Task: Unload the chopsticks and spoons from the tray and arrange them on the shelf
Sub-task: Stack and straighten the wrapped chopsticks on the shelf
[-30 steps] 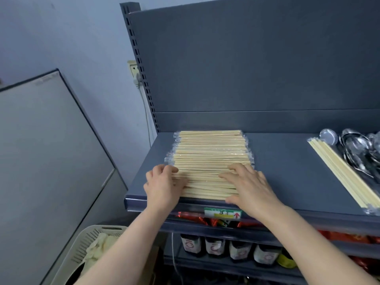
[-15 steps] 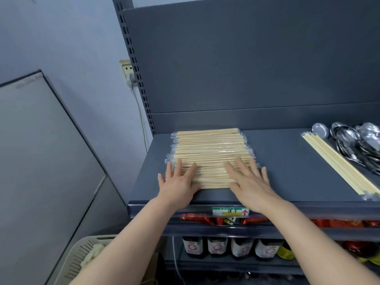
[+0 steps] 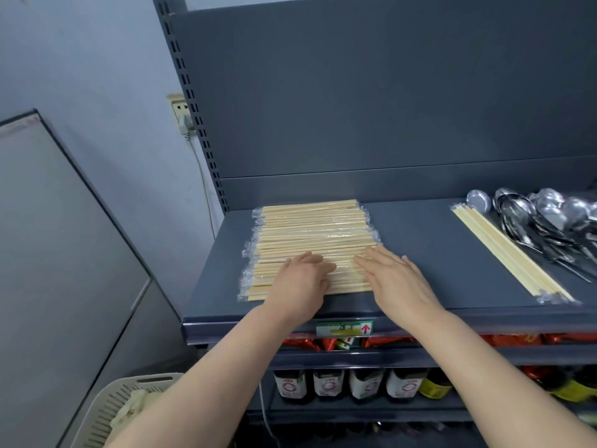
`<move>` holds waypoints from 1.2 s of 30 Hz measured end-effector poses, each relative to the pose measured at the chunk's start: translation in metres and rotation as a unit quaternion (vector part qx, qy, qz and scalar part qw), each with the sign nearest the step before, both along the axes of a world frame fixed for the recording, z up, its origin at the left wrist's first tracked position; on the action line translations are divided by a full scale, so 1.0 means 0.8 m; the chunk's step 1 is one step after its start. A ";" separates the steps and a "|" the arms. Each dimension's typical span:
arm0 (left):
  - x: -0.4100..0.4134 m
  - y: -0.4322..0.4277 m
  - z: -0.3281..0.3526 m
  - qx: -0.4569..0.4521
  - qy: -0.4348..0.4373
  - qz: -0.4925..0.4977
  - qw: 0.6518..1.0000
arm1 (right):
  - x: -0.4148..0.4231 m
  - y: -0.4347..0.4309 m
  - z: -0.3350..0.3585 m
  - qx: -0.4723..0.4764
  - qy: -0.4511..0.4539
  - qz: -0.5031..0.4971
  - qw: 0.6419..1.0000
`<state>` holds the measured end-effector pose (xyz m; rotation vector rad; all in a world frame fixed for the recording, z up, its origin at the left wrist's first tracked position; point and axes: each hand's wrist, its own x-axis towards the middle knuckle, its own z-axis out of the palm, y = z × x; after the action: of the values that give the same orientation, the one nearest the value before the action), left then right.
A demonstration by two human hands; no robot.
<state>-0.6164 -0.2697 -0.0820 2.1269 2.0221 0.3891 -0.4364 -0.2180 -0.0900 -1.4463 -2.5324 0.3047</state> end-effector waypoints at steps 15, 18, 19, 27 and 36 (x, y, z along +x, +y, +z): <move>0.227 0.121 0.002 -0.014 0.002 -0.082 0.997 | 0.229 0.049 0.018 0.029 -0.086 -0.249 0.964; 0.261 0.140 -0.004 -0.030 -0.010 -0.086 0.996 | 0.254 0.061 0.011 0.021 -0.090 -0.243 0.966; 0.271 0.146 -0.006 -0.034 -0.016 -0.080 0.996 | 0.261 0.065 0.009 0.020 -0.090 -0.226 0.970; 0.329 0.194 -0.005 -0.040 -0.098 0.073 0.992 | 0.283 0.075 0.003 0.017 0.001 -0.107 0.994; 0.340 0.239 0.007 -0.121 -0.052 0.205 0.970 | 0.308 0.099 -0.002 0.033 -0.014 -0.109 0.993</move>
<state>-0.3445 -0.0781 -0.0761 1.5148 2.3068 0.2834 -0.1903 -0.1391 -0.0916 -1.6915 -2.3537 0.1630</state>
